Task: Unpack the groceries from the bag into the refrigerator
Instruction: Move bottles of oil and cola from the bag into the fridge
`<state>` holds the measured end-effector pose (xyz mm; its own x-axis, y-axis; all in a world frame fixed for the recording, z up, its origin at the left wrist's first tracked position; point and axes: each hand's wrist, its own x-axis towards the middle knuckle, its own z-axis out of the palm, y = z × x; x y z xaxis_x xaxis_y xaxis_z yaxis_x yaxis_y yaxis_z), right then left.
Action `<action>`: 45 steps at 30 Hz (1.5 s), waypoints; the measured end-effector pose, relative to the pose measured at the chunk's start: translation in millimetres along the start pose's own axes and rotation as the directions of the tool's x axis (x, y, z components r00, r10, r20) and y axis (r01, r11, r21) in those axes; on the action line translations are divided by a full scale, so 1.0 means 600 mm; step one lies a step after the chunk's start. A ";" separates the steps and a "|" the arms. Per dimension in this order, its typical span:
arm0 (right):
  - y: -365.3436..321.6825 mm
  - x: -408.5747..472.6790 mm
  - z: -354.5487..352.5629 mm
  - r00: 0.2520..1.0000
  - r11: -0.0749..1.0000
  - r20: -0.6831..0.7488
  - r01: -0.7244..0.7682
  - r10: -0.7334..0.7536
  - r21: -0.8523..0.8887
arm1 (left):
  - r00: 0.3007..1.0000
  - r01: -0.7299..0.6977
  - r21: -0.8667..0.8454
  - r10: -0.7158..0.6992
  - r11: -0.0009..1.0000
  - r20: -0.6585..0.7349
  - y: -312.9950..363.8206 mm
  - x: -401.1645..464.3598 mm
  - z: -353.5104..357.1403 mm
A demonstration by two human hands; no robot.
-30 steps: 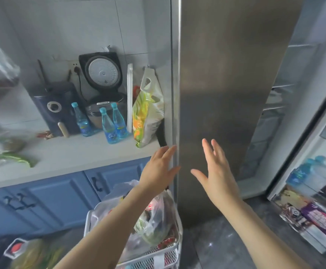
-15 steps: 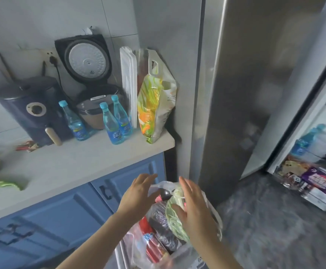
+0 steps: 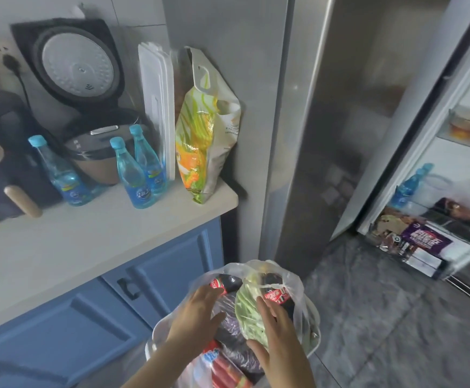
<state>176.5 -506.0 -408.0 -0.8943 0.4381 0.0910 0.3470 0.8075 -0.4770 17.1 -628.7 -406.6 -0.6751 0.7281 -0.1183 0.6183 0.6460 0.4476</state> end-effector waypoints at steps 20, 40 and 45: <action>0.079 0.092 -0.010 0.986 0.991 -0.147 -0.089 0.074 -0.097 | 0.989 0.005 -0.080 0.007 0.997 0.150 0.014 0.217 0.078; 0.094 0.120 0.021 0.968 0.968 -0.034 -0.248 0.247 -0.037 | 0.914 -0.031 -0.057 0.052 0.998 0.403 -0.032 0.237 0.072; 0.098 0.111 0.014 0.963 0.963 0.005 -0.269 0.270 -0.030 | 0.907 -0.074 -0.129 0.120 0.989 0.404 -0.042 0.212 0.038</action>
<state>134.7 -432.7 -437.4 -0.7690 0.6377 -0.0450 0.5833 0.6711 -0.4576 -75.4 -547.0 -453.0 -0.3755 0.8306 -0.4112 0.6091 0.5556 0.5659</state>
